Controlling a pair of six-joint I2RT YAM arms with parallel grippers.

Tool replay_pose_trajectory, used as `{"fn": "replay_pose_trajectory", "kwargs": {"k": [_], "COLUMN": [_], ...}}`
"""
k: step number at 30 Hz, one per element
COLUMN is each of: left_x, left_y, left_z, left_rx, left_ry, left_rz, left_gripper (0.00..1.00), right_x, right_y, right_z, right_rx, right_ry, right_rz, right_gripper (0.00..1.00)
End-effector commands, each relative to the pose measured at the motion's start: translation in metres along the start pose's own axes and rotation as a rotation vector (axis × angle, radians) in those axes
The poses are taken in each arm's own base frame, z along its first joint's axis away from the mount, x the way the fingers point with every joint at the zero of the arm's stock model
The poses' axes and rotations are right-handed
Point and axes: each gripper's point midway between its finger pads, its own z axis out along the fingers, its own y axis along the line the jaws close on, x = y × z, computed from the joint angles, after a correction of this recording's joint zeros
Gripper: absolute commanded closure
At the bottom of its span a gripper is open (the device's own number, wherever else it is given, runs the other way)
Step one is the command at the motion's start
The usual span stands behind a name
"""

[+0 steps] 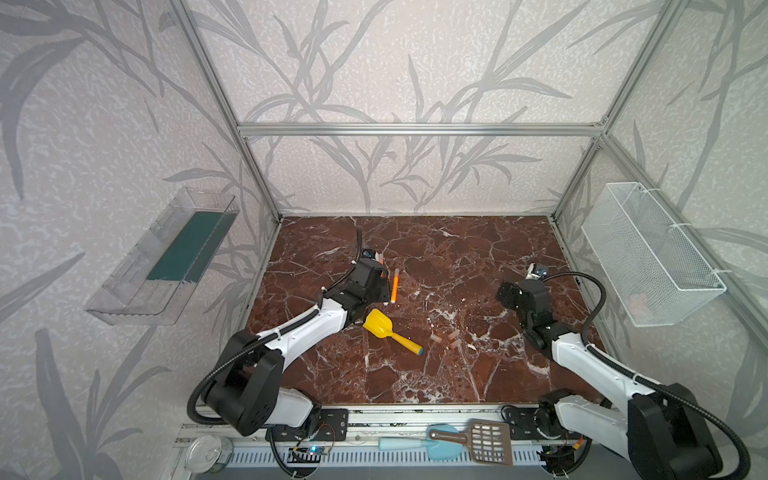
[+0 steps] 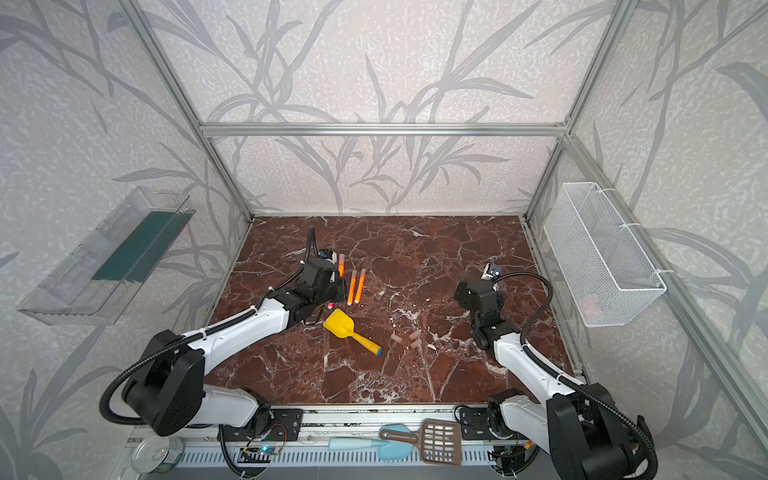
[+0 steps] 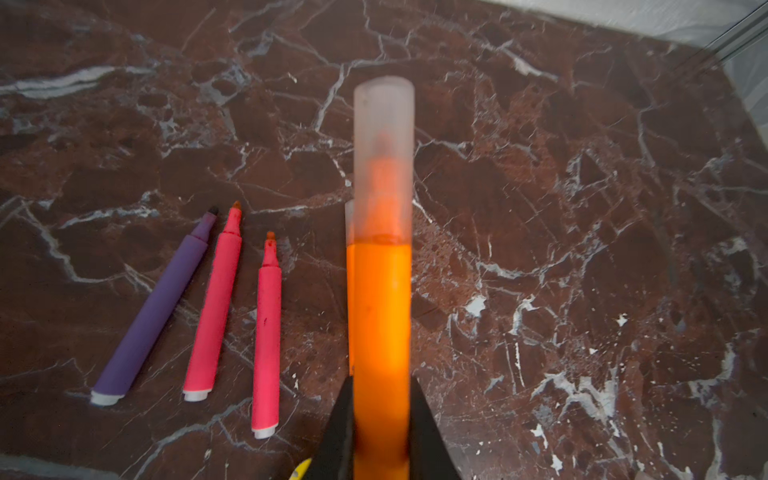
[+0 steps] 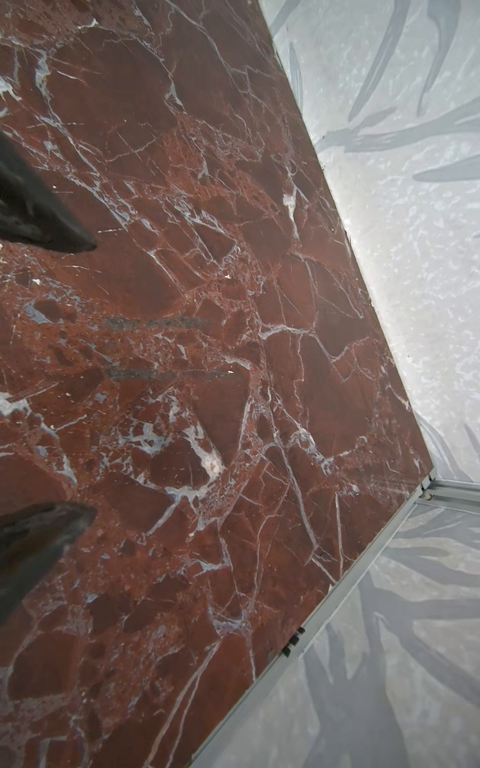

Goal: Insert the pens into the pen caps
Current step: 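Lower the capped highlighter with the left gripper while the right gripper withdraws, then place the capped highlighter beside the other capped highlighters and open the left gripper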

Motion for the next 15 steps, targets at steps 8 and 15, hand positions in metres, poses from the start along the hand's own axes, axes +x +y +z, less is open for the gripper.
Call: {"fn": "replay_pose_trajectory", "kwargs": {"k": [8, 15], "left_x": [0.027, 0.037], "left_y": [0.018, 0.02], "left_z": [0.032, 0.046], "left_rx": [-0.122, -0.111], "left_ry": [0.23, 0.313], "left_rz": [0.012, -0.008], "left_gripper": [1.0, 1.0], "right_x": [-0.007, -0.007], "right_y": [0.004, 0.004], "right_z": [0.0, -0.001], "right_rx": [-0.024, -0.03], "right_ry": [-0.026, -0.029], "right_rz": [0.02, 0.02], "right_gripper": [0.08, 0.08]}}
